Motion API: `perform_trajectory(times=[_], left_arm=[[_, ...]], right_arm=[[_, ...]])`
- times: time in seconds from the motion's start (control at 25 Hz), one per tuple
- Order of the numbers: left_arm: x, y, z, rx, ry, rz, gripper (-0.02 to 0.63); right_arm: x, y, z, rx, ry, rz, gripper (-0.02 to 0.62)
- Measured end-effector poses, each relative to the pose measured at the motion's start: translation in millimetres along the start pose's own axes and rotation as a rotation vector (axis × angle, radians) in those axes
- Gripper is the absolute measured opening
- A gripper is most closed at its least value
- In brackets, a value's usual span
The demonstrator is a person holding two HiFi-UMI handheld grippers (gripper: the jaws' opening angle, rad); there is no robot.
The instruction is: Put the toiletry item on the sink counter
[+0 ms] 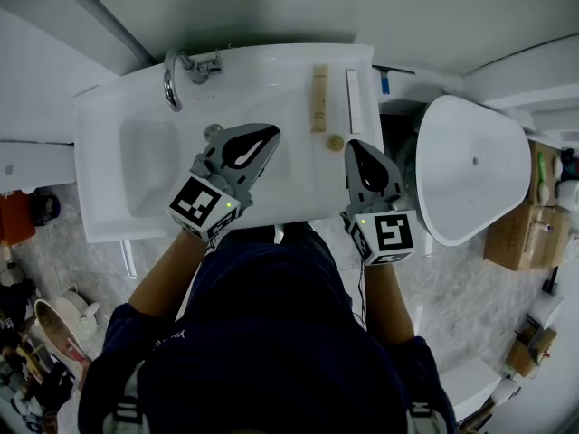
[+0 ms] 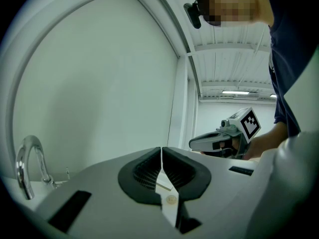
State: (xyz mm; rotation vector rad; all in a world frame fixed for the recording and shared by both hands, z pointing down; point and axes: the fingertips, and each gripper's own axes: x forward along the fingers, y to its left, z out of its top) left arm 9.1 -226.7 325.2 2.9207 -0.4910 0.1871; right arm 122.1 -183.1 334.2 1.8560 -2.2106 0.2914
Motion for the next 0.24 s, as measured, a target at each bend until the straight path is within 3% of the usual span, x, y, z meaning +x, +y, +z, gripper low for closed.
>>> perform_trajectory(times=[0.24], left_arm=[[3.7, 1.4, -3.5, -0.002, 0.009, 0.003, 0.034]], right_arm=[[2.2, -2.1, 0.4, -0.007, 0.003, 0.007, 0.005]])
